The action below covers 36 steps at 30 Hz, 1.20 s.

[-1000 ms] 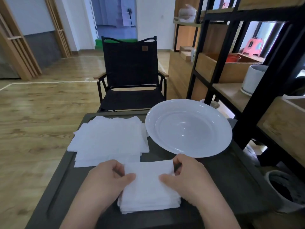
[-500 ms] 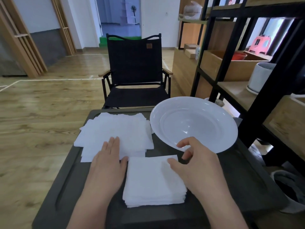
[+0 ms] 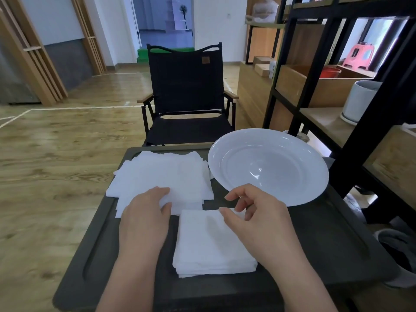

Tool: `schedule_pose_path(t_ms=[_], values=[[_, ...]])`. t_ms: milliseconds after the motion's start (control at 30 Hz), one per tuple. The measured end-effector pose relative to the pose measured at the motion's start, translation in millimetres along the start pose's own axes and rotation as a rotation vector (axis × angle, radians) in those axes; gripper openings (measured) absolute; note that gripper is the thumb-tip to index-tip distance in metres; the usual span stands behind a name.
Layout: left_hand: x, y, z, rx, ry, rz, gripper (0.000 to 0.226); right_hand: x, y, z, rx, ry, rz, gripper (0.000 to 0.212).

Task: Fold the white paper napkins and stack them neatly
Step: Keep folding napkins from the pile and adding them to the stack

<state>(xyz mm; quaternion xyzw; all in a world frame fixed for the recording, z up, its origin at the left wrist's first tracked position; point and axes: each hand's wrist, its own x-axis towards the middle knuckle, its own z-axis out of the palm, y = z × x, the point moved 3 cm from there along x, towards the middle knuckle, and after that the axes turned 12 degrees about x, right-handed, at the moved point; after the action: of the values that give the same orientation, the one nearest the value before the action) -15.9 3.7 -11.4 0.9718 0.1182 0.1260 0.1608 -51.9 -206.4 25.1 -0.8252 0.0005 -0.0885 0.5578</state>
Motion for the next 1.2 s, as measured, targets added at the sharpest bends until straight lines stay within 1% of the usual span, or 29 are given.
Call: schedule_pose_path(t_ms=[100, 167, 333, 400, 500, 600, 800, 1033, 1100, 1200], values=[[2, 1, -2, -0.043, 0.05, -0.018, 0.025, 1, 0, -1, 0.003, -0.001, 0.0, 0.013], [3, 2, -3, -0.048, 0.058, -0.03, 0.022, 1, 0, -1, 0.0, 0.001, -0.004, 0.013], [4, 5, 0, -0.023, 0.025, 0.019, 0.039, 1, 0, -2, 0.006, 0.001, -0.002, 0.013], [4, 5, 0, -0.027, 0.045, 0.007, 0.035, 0, 0, -3, 0.016, -0.001, 0.001, 0.013], [3, 3, -5, -0.029, 0.107, -0.057, 0.025, 0, 1, -3, 0.015, -0.002, 0.007, 0.013], [3, 3, -10, -0.039, 0.147, -0.101, 0.019, 1, 1, -4, 0.014, 0.0, 0.003, 0.014], [1, 5, -14, -0.068, 0.177, -0.092, 0.008, 2, 2, -3, 0.029, -0.007, 0.004, 0.013], [0, 6, -15, -0.127, 0.224, -0.036, 0.01, 3, 2, -4, 0.003, 0.007, -0.015, 0.013], [-4, 9, -20, -0.185, 0.238, -0.03, 0.008, 3, 1, -4, -0.004, 0.01, -0.021, 0.013], [-14, 19, -36, -0.395, 0.285, -0.012, 0.008, 2, -2, -2, 0.009, 0.0, -0.041, 0.016]])
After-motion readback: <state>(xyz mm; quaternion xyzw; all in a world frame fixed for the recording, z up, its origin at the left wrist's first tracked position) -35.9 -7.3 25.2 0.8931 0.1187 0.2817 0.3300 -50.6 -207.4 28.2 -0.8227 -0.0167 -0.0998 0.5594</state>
